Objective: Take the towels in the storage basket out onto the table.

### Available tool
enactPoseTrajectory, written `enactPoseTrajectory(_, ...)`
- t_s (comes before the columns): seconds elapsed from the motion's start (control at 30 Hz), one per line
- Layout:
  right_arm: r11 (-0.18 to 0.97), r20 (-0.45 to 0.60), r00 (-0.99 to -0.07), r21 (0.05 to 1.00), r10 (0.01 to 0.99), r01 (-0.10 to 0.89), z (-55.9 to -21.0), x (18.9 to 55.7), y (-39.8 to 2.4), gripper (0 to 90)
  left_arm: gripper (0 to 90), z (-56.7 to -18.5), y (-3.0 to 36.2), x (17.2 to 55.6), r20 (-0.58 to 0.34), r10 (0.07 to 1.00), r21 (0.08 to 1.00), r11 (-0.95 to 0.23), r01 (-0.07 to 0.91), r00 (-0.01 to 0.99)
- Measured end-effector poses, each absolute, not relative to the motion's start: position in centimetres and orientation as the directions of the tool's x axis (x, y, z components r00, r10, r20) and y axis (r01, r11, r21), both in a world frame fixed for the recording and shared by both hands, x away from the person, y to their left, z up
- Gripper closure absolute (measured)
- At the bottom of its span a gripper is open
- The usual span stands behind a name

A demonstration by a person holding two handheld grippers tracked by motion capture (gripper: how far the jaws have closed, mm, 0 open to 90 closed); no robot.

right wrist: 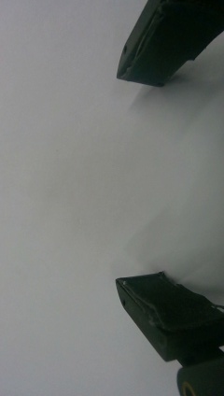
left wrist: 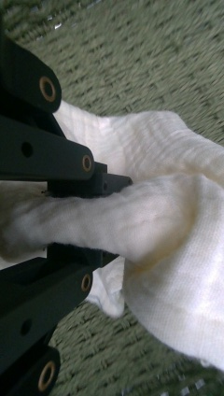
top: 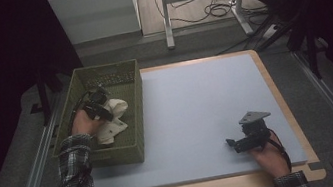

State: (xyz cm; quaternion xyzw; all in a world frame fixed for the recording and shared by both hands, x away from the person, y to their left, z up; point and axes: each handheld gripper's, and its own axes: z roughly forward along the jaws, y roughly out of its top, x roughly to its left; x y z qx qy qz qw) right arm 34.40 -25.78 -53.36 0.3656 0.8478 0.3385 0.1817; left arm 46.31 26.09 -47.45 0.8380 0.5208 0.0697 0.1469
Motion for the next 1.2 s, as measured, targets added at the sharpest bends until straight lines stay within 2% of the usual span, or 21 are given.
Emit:
enactPoseTrajectory(0.27,0.504,-0.061,-0.667,0.707,0.743,0.496,-53.4,34.4,-25.8,2.6,74.7,-44.3,26.9,45.0,-0.066,0.884,0.406,-0.400,0.822,0.463)
enactPoseTrajectory(0.6,0.504,-0.062,-0.666,0.707,0.743,0.496,-53.4,34.4,-25.8,2.6,74.0,-41.0,26.4,43.2,-0.043,0.858,0.480,-0.432,0.764,0.512)
enactPoseTrajectory(1.2,0.505,-0.064,-0.666,0.707,0.743,0.495,-53.4,34.4,-25.8,2.6,73.9,-36.6,25.0,41.5,-0.033,0.822,0.549,-0.460,0.698,0.568)
